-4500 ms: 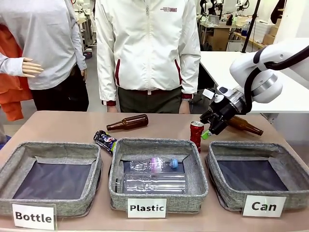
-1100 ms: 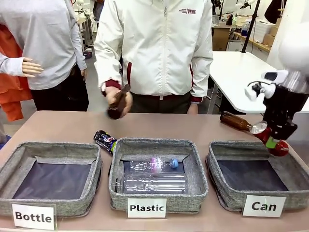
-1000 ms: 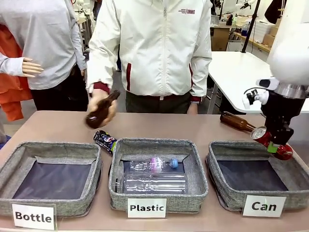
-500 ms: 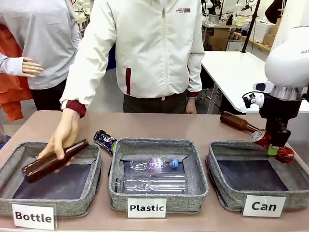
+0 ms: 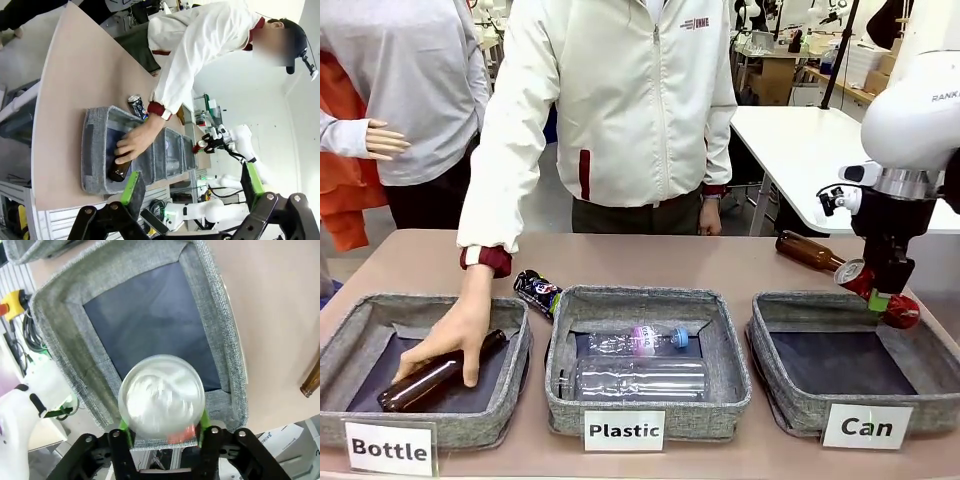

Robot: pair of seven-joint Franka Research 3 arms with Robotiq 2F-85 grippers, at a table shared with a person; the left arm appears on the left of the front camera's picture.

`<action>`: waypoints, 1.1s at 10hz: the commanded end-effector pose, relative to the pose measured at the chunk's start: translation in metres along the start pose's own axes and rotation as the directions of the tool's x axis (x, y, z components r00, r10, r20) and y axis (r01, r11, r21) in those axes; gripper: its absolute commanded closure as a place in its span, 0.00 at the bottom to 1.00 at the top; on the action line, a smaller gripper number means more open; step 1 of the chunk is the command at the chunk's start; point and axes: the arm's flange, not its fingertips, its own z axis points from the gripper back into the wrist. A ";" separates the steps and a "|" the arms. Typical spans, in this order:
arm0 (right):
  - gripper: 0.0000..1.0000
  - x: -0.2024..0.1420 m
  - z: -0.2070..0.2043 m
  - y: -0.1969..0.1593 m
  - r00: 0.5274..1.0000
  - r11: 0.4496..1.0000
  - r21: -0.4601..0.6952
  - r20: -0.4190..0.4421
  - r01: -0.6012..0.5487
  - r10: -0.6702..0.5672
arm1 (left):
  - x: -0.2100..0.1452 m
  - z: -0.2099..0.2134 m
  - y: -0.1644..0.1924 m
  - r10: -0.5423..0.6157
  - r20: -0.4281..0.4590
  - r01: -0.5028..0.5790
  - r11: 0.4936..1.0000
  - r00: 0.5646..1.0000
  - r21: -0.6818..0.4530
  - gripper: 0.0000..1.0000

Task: Sort the can waste into the basket.
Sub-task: Pick up the can waste from the table and place it in the right Fabric basket.

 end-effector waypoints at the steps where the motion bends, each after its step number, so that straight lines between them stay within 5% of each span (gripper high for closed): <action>1: 0.00 0.001 0.004 0.002 0.999 0.999 0.017 0.019 -0.028 0.027 | -0.009 -0.008 0.005 -0.026 -0.008 0.026 1.000 1.000 -0.017 0.00; 4: 0.00 0.000 0.004 0.002 0.997 0.999 0.035 0.072 -0.034 0.031 | -0.015 -0.027 0.003 -0.020 -0.047 0.017 0.998 0.999 -0.069 0.00; 5: 0.00 -0.001 0.010 0.003 0.972 0.995 0.070 0.229 -0.077 0.059 | -0.023 -0.052 0.002 -0.032 -0.093 0.025 0.996 0.995 -0.081 0.00; 6: 0.00 -0.005 0.015 0.004 0.894 0.984 0.170 0.448 -0.059 -0.024 | -0.036 -0.076 0.003 -0.044 -0.158 0.030 0.996 0.986 -0.090 0.00; 7: 0.00 -0.008 0.018 0.006 0.745 0.962 0.272 0.642 -0.005 -0.178 | -0.049 -0.101 0.006 -0.072 -0.192 0.055 0.995 0.979 -0.088 0.00; 8: 0.00 -0.013 0.021 0.005 0.477 0.925 0.374 0.803 0.062 -0.357 | -0.064 -0.126 0.009 -0.081 -0.262 0.052 0.992 0.962 -0.117 0.00; 9: 0.00 -0.022 0.021 0.004 0.205 0.860 0.510 0.841 0.012 -0.501 | -0.077 -0.150 0.011 -0.094 -0.335 0.057 0.991 0.938 -0.117 0.00; 11: 0.00 -0.038 0.013 0.009 -0.007 0.771 0.613 0.782 -0.173 -0.623 | -0.096 -0.185 0.022 -0.099 -0.465 0.069 0.994 0.880 -0.081 0.00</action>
